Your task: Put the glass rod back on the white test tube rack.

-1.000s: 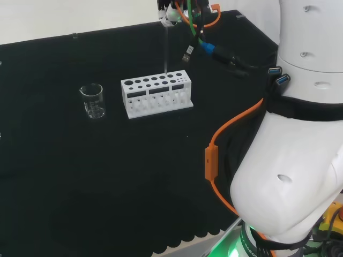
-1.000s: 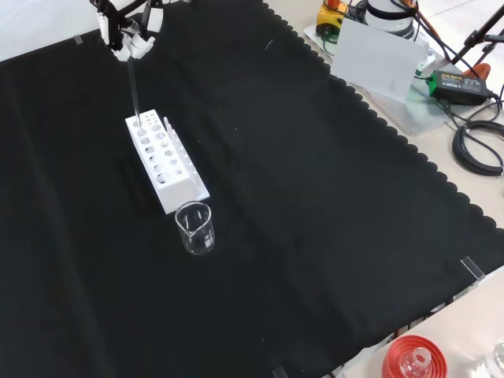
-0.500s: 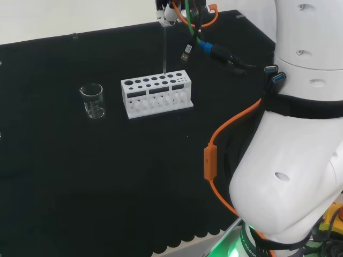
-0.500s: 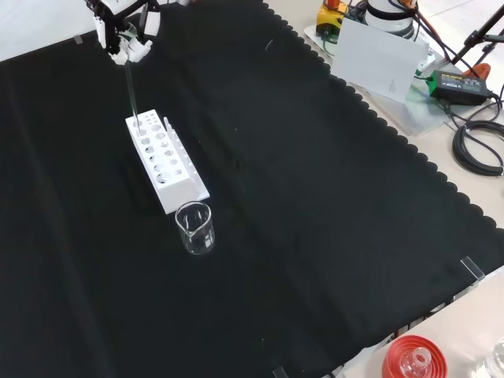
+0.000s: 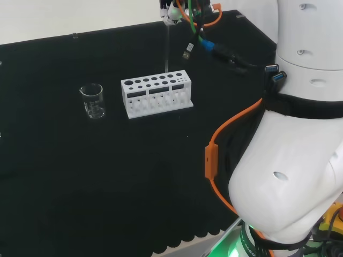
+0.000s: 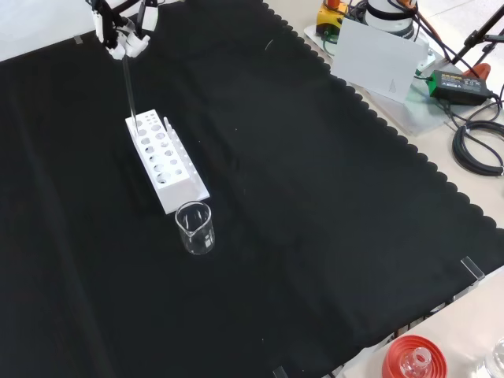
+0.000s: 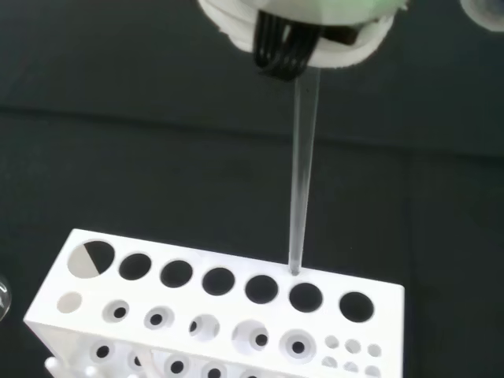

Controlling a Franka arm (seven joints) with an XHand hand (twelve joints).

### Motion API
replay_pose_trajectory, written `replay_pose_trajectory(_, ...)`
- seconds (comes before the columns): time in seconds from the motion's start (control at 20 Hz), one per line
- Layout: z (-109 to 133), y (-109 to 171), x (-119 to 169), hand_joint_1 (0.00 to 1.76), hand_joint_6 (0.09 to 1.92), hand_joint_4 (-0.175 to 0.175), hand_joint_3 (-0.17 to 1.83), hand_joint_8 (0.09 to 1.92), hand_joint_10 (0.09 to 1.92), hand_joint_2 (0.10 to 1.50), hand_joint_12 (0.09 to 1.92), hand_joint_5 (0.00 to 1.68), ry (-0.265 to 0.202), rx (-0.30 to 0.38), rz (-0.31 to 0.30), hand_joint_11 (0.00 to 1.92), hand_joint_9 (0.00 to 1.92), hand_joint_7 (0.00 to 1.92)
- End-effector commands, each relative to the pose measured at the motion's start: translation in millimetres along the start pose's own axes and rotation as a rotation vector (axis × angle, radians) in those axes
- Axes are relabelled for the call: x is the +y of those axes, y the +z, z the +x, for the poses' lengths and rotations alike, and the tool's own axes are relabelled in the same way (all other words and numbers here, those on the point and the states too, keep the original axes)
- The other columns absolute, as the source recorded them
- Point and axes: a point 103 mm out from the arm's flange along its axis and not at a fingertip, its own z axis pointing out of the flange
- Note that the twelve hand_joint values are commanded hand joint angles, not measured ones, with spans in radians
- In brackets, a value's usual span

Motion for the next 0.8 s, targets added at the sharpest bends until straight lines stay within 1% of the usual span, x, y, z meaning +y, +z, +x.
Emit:
replay_pose_trajectory(0.05, -9.9, 0.8, -6.0, 1.32, 0.56, -0.175, 0.53, 0.75, 0.27, 0.74, 0.69, 1.16, 0.016, -0.009, 0.004, 1.58, 1.83, 1.34)
replay_pose_trajectory(0.2, -9.5, 0.5, -6.9, 1.32, 0.56, -0.175, 0.53, 0.75, 0.27, 0.74, 0.69, 1.16, 0.013, -0.004, -0.002, 1.58, 1.83, 1.34)
replay_pose_trajectory(0.35, -13.6, 1.1, -15.8, 1.32, 0.56, -0.175, 0.53, 0.75, 0.27, 0.74, 0.69, 1.16, 0.011, -0.002, -0.015, 1.58, 1.83, 1.34)
replay_pose_trajectory(0.4, -13.2, 0.6, -17.4, 1.32, 0.56, -0.175, 0.53, 0.75, 0.27, 0.74, 0.69, 1.16, 0.009, -0.003, -0.015, 1.58, 1.83, 1.34)
replay_pose_trajectory(0.45, -7.3, 0.1, -12.2, 1.32, 0.56, -0.175, 0.53, 0.75, 0.27, 0.74, 0.69, 1.16, 0.004, -0.013, -0.001, 1.58, 1.83, 1.34)
replay_pose_trajectory(0.55, -4.4, -0.5, -10.2, 1.32, 0.56, -0.175, 0.53, 0.75, 0.27, 0.74, 0.69, 1.16, 0.007, -0.018, 0.004, 1.58, 1.83, 1.34)
replay_pose_trajectory(0.7, -8.4, -0.1, -14.7, 1.32, 0.56, -0.175, 0.53, 0.75, 0.27, 0.74, 0.69, 1.16, 0.007, -0.006, -0.012, 1.58, 1.83, 1.34)
replay_pose_trajectory(0.8, -10.4, 0.5, -18.4, 1.32, 0.56, -0.175, 0.53, 0.75, 0.27, 0.74, 0.69, 1.16, 0.007, -0.003, -0.012, 1.58, 1.83, 1.34)
